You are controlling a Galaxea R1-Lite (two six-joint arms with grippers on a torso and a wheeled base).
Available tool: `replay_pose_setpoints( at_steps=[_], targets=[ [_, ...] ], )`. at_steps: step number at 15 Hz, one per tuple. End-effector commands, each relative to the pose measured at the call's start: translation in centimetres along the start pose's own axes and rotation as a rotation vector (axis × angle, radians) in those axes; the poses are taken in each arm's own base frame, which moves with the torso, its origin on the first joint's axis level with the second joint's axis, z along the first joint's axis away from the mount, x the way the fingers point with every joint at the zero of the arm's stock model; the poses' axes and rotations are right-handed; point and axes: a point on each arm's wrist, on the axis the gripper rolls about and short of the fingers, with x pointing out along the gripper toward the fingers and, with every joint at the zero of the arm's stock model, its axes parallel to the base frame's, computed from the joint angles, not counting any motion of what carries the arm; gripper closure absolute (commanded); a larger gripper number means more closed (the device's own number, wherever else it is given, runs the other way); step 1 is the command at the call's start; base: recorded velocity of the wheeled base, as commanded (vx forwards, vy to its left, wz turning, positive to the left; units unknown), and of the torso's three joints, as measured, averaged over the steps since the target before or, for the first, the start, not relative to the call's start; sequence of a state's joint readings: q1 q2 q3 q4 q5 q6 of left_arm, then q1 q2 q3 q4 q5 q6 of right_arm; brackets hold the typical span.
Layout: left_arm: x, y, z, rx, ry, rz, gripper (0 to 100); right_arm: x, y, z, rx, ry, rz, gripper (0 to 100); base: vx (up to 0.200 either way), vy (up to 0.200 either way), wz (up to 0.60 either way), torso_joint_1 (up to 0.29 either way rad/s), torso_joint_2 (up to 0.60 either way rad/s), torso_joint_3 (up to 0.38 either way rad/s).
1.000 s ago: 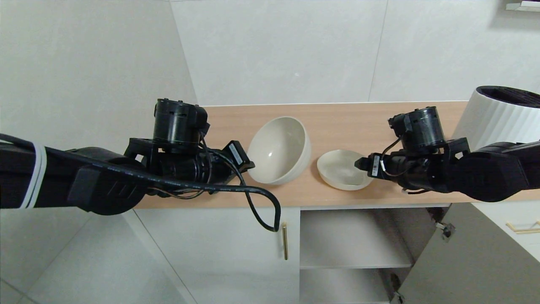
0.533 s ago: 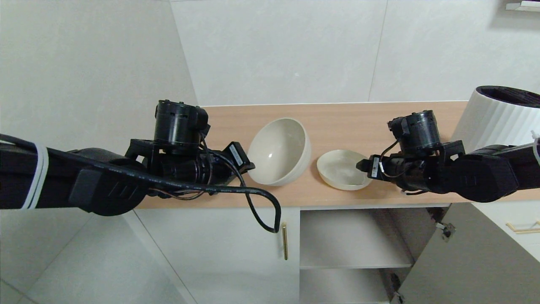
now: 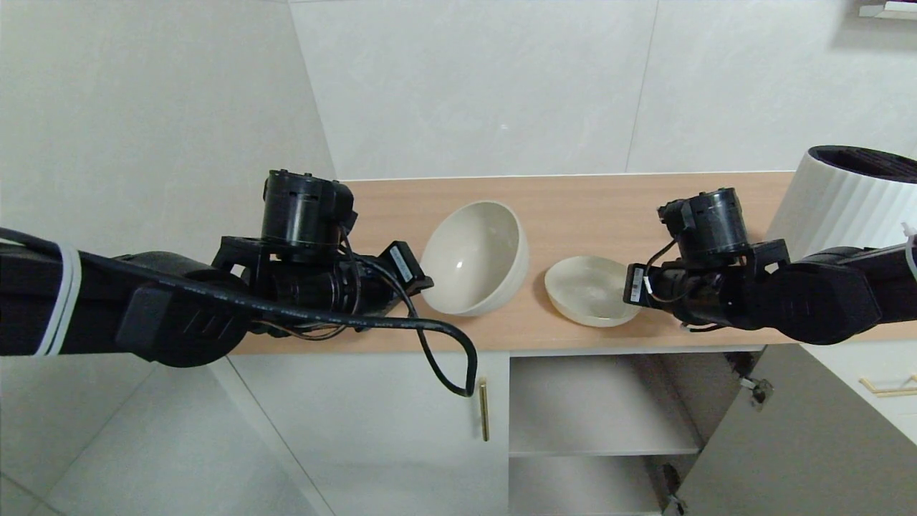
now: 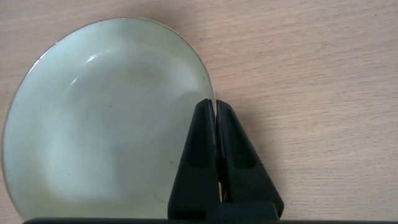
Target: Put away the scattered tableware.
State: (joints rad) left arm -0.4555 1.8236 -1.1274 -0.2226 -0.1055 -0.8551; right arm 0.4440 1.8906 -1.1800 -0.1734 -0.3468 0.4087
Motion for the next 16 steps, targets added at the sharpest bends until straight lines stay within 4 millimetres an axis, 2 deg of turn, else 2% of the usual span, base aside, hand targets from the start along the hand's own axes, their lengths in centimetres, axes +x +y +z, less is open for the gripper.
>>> replay_pose_setpoints(
  at_steps=[1,3,5,9,10,12,16],
  targets=[
    [-0.1,-0.1,0.0,-0.001,-0.001,-0.002,100,-0.2,0.0,0.2,0.001,-0.005,0.003,100,0.0,0.0,0.0,0.0,0.0,0.0],
    [-1.0,-0.1,-0.1,0.006,0.003,-0.016,100,-0.8,-0.1,0.4,0.009,-0.012,0.01,100,0.0,0.0,0.0,0.0,0.0,0.0],
    [-2.4,-0.1,-0.3,0.04,0.003,-0.029,100,-2.4,-0.6,0.6,0.011,-0.003,0.056,100,0.0,0.0,0.0,0.0,0.0,0.0],
    [-7.2,-0.3,-1.2,0.16,0.059,-0.147,100,-7.8,-2.2,0.7,0.011,0.042,0.257,100,0.0,0.0,0.0,0.0,0.0,0.0],
    [-7.9,-0.2,-1.4,0.19,0.062,-0.149,100,-9.0,-2.6,0.6,0.005,0.07,0.286,100,0.0,0.0,0.0,0.0,0.0,0.0],
    [-8.2,0.0,-1.6,0.208,0.077,-0.135,100,-10.2,-3.0,0.3,-0.003,0.133,0.318,100,0.0,0.0,0.0,0.0,0.0,0.0],
    [-8.0,0.4,-2.0,0.206,0.095,-0.118,100,-10.4,-3.3,-0.2,-0.038,0.147,0.321,100,0.0,0.0,0.0,0.0,0.0,0.0]
  ],
)
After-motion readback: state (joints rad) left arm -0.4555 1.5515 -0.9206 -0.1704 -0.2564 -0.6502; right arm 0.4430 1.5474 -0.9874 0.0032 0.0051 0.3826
